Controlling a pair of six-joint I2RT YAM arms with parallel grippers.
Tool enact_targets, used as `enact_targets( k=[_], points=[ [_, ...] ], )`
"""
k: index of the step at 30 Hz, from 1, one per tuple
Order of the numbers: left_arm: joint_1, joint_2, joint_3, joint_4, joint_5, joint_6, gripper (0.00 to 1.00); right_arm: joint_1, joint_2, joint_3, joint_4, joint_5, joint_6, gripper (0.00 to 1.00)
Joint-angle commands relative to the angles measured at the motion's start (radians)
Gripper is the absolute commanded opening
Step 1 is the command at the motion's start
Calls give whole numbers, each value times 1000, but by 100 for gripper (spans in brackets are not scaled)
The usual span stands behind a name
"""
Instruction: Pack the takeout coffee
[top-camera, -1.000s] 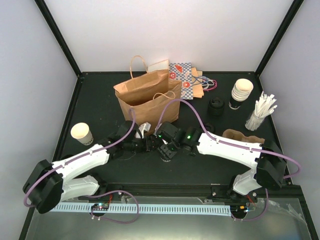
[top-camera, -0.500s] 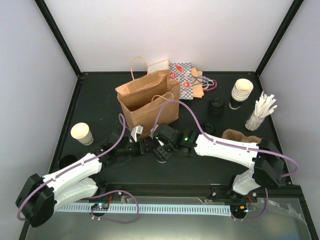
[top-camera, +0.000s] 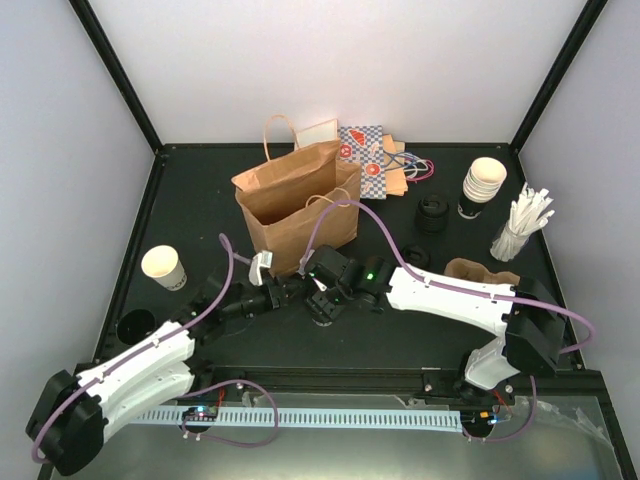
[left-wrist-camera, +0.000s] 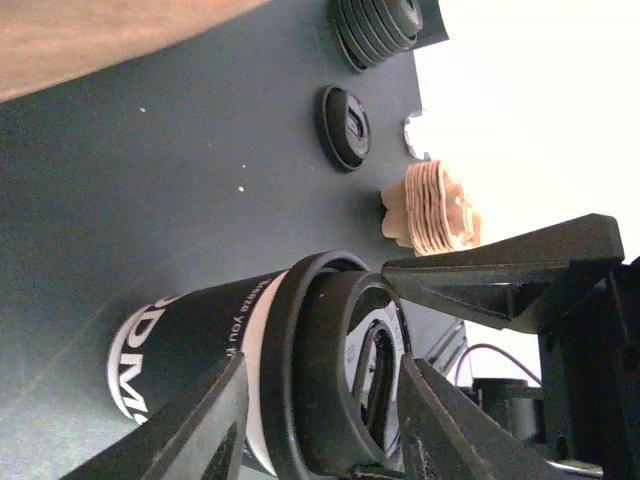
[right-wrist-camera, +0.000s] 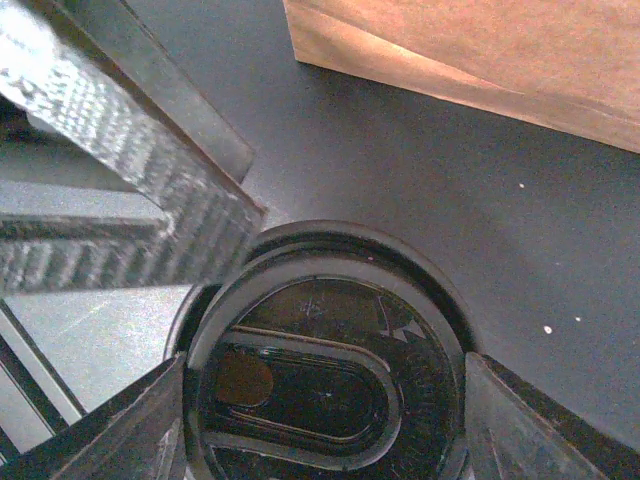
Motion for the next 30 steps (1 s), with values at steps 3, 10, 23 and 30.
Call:
enact_targets(
  k=[3, 10, 23, 30],
  points=[
    [19, -63, -51, 54, -66, -43, 33, 10, 106, -79, -270, -132, 25, 61],
    [23, 59, -28, 106, 21, -30, 29, 10, 111, -68, -274, -133, 25, 61],
    [23, 163, -2, 134, 92, -6, 29, 10, 116, -66, -272, -138, 29, 61],
    [17, 184, -17, 79, 75, 21, 29, 9, 127, -56, -276, -139, 17, 61]
  ],
)
